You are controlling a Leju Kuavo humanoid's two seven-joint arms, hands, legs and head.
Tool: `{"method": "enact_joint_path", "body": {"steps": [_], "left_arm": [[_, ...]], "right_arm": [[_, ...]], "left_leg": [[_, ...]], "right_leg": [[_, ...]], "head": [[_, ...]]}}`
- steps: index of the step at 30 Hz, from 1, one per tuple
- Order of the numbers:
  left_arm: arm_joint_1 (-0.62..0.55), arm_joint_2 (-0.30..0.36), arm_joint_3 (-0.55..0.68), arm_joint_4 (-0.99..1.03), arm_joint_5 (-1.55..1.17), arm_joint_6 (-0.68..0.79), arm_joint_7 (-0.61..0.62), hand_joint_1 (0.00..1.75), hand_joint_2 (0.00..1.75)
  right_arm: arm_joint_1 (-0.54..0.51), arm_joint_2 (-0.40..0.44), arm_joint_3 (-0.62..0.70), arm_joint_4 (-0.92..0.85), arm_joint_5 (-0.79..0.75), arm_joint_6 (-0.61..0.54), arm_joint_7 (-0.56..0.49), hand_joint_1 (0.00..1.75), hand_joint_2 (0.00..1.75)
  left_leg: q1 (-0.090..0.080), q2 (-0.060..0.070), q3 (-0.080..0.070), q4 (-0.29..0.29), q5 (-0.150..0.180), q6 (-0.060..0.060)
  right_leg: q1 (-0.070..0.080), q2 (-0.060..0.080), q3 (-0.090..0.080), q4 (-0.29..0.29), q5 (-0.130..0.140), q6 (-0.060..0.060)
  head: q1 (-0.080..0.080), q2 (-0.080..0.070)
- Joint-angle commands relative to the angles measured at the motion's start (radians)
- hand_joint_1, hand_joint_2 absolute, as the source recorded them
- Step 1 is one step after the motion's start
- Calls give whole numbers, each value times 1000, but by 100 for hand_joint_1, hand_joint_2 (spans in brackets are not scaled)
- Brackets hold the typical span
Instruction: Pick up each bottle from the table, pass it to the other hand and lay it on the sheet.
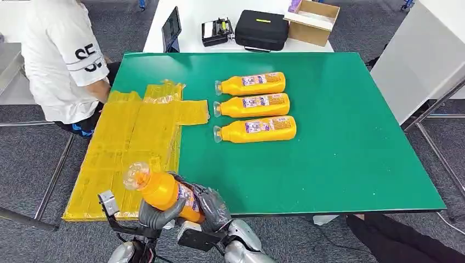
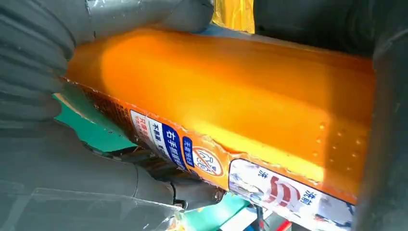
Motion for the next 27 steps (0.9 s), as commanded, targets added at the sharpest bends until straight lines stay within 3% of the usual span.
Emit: {"method": "enact_joint_path", "body": {"steps": [1,3,4,5,6,7,19,21,22,25,27], "left_arm": [[-82,-19,-43,21,11,-36,6,175,175],[-76,-19,-42,9,9,-34,8,175,175],[-74,-19,-42,7,9,-33,8,175,175],[-69,-19,-41,-6,8,-31,8,175,175],[-62,-19,-38,-21,3,-23,5,175,175],[-52,-19,-32,-42,-3,-12,4,175,175],[-44,-20,-25,-60,-10,1,14,175,175],[-43,-20,-21,-65,-9,3,13,175,175],[-35,-20,-11,-89,-10,14,10,175,175],[-34,-13,11,-137,-25,52,3,175,175],[-48,-12,32,-153,-26,80,2,175,175]], "right_arm": [[22,-4,87,83,24,54,6,175,175],[21,-6,77,73,27,29,15,175,175],[17,-6,73,70,28,21,19,162,175],[17,-7,63,60,34,-14,31,40,175],[17,-5,40,39,33,-69,44,0,175],[10,-8,27,13,49,-122,66,0,175],[15,-21,18,-45,64,-82,97,0,175],[18,-16,-11,-70,48,-137,79,0,175],[23,-20,-43,-143,27,-185,63,0,0],[53,-52,-108,-421,-63,-158,63,0,0],[70,-68,-134,-554,-114,-120,65,0,0]], "left_leg": [[1,-4,2,0,0,0],[1,-4,2,0,-1,0],[1,-3,2,0,0,0],[2,-4,6,1,-3,1],[2,-4,4,1,-2,1],[1,-3,1,0,-1,0],[1,-2,1,0,-1,0],[1,-2,2,0,-1,1],[1,-2,3,1,-2,1],[2,-1,5,3,-4,1],[0,-2,-4,2,0,1]], "right_leg": [[1,-5,4,-1,-2,-3],[2,-5,5,-1,-2,-3],[1,-4,3,-1,-1,-2],[3,-6,9,-1,-4,-5],[3,-6,7,-1,-3,-4],[2,-4,4,-1,-1,-2],[1,-3,4,0,-1,-2],[1,-3,4,0,-2,-3],[2,-3,6,0,-3,-4],[3,-3,8,1,-4,-6],[1,-2,-1,2,-1,-2]], "head": [[0,0],[0,0],[0,0],[0,0],[0,0],[0,0],[0,0],[0,0],[0,0],[0,0],[0,0]]}}
